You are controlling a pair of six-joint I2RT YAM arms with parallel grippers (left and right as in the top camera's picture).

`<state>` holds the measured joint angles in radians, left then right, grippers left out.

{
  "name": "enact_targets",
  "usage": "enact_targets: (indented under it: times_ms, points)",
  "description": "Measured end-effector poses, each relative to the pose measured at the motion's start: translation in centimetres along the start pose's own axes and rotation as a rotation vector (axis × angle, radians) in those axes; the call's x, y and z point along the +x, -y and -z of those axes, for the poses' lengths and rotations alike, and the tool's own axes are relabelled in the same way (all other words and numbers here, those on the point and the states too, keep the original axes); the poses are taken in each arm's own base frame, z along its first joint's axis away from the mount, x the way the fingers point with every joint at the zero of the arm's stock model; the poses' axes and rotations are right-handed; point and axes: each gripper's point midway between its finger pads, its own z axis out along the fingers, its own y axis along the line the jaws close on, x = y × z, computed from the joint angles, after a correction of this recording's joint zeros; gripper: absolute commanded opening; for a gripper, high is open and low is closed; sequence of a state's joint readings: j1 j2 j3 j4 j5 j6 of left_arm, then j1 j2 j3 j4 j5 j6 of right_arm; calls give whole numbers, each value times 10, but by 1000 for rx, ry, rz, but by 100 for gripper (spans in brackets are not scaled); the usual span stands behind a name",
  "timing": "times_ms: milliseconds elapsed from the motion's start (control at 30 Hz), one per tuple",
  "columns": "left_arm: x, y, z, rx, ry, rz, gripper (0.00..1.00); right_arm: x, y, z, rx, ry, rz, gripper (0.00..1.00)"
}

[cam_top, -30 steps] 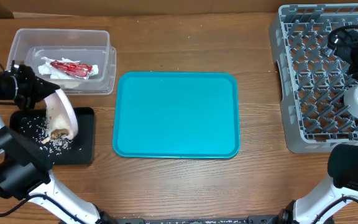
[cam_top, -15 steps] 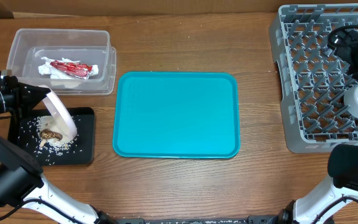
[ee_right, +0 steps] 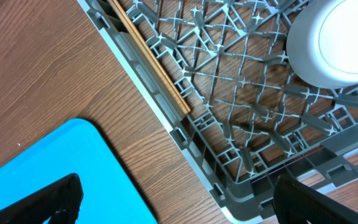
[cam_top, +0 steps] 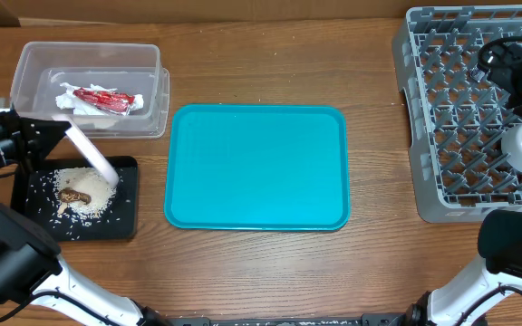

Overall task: Sort waste into correct bins and load items into the dishwasher
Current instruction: 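Tilt the plate with the left gripper to dump rice onto black tray, then carry the emptied plate right and set it on the teal tray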

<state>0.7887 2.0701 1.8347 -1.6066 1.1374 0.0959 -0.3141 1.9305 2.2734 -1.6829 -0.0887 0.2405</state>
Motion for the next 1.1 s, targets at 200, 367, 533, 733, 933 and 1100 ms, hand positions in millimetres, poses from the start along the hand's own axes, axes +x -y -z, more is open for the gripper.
enact_targets:
  times_ms: [200,367,533,733,933,1100]
  points:
    - [5,-2,11,16,4,49,4,0,0,0,0,0,0,100]
    - [7,-2,13,20,2,45,4,0,0,0,0,0,0,100]
    - [15,7,8,10,-10,21,4,0,0,0,0,0,0,100]
    - [64,57,-14,-38,-62,-166,4,0,0,0,0,0,0,100]
    - [129,93,-49,-101,-182,-368,4,0,0,0,0,0,0,100]
    - [174,93,-100,-193,-357,-497,4,0,0,0,0,-1,0,100]
